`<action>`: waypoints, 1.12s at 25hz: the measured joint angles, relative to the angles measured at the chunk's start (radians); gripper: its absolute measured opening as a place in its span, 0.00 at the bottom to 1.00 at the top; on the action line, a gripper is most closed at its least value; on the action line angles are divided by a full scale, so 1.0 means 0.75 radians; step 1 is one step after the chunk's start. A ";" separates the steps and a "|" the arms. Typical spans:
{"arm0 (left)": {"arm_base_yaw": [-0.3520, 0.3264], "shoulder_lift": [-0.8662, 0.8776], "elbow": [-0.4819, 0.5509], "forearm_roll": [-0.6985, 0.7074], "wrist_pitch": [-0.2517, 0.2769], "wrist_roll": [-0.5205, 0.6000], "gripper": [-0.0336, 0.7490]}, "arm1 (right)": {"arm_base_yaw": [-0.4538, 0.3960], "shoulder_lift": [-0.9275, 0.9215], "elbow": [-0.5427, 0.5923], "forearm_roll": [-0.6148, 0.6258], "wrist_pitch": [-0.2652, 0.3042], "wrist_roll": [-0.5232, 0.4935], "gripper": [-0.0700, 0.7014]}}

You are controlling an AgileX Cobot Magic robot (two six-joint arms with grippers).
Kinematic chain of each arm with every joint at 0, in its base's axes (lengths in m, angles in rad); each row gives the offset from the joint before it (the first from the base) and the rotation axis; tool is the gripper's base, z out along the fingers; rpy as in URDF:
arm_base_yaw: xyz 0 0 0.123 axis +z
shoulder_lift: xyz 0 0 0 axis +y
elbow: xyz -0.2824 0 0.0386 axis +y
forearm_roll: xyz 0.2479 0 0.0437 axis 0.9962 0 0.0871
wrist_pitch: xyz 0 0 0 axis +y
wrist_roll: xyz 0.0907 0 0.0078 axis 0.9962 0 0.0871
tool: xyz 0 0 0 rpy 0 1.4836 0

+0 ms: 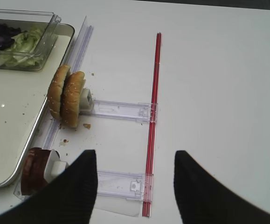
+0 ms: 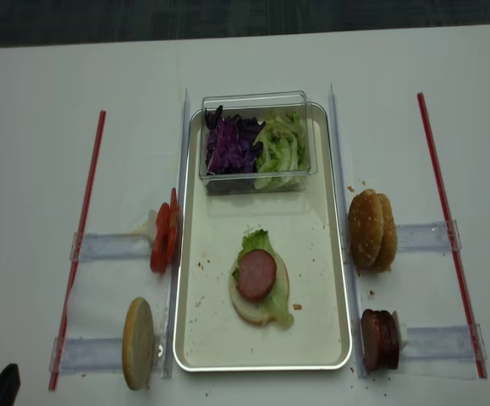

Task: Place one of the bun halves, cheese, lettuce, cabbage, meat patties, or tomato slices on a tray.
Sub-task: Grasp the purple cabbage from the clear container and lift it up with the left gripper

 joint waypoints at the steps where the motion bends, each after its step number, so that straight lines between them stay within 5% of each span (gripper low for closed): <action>1: 0.000 0.000 0.000 0.000 0.000 0.000 0.82 | 0.000 0.000 0.000 0.000 0.000 0.000 0.59; 19: 0.000 0.000 0.000 0.000 0.003 0.000 0.82 | 0.000 0.000 0.000 0.000 0.000 -0.002 0.59; 28: 0.000 0.249 -0.006 -0.002 0.008 -0.018 0.82 | 0.000 0.000 0.000 0.000 0.000 -0.002 0.59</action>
